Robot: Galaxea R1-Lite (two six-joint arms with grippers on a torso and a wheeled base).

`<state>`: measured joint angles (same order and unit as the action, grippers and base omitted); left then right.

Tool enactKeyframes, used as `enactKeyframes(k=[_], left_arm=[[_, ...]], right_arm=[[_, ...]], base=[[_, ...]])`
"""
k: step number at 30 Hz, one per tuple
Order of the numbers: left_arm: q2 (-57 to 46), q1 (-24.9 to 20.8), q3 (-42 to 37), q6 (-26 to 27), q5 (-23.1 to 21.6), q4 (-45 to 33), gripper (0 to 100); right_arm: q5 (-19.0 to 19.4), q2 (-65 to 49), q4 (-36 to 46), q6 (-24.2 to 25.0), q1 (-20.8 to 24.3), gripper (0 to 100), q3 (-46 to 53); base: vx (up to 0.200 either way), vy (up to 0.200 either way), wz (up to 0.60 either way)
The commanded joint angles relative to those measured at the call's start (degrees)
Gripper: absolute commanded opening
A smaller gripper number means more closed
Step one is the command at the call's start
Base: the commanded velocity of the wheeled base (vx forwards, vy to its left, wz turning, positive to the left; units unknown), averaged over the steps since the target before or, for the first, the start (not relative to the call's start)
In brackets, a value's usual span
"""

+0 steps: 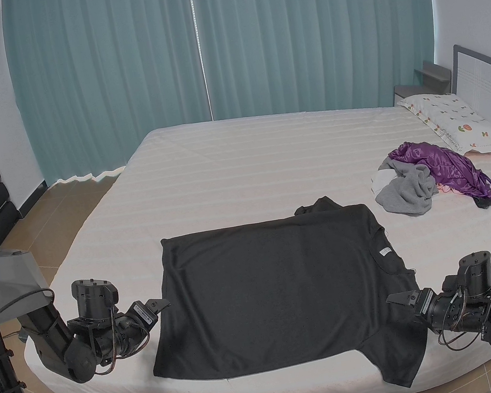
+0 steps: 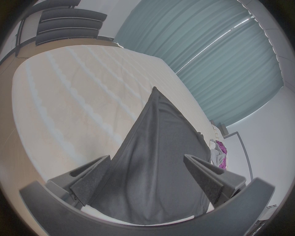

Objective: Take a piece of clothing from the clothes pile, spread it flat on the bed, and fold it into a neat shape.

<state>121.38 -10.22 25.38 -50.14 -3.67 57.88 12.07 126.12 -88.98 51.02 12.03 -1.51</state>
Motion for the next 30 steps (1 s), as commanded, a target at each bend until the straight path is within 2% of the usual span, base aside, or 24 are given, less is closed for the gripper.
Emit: enactKeyframes(k=[1, 12, 21, 30], left_arm=[[-0.2, -0.2, -0.5, 0.0, 0.0, 0.0, 100], [-0.3, -0.7, 0.1, -1.9, -0.9, 0.0, 100], [-0.4, -1.4, -0.2, -2.3, -0.8, 0.0, 100], [-0.9, -1.6, -3.7, -1.2, 1.2, 0.1, 100]], right_arm=[[0.1, 1.1, -0.8, 0.0, 0.0, 100, 0.6], [0.1, 1.1, -0.8, 0.1, 0.0, 100, 0.5], [0.1, 1.1, -0.8, 0.2, 0.0, 100, 0.5], [0.1, 1.1, -0.8, 0.3, -0.1, 100, 0.6]], base=[[0.000, 0.000, 0.00], [0.000, 0.000, 0.00], [0.000, -0.200, 0.00], [0.000, 0.000, 0.00]])
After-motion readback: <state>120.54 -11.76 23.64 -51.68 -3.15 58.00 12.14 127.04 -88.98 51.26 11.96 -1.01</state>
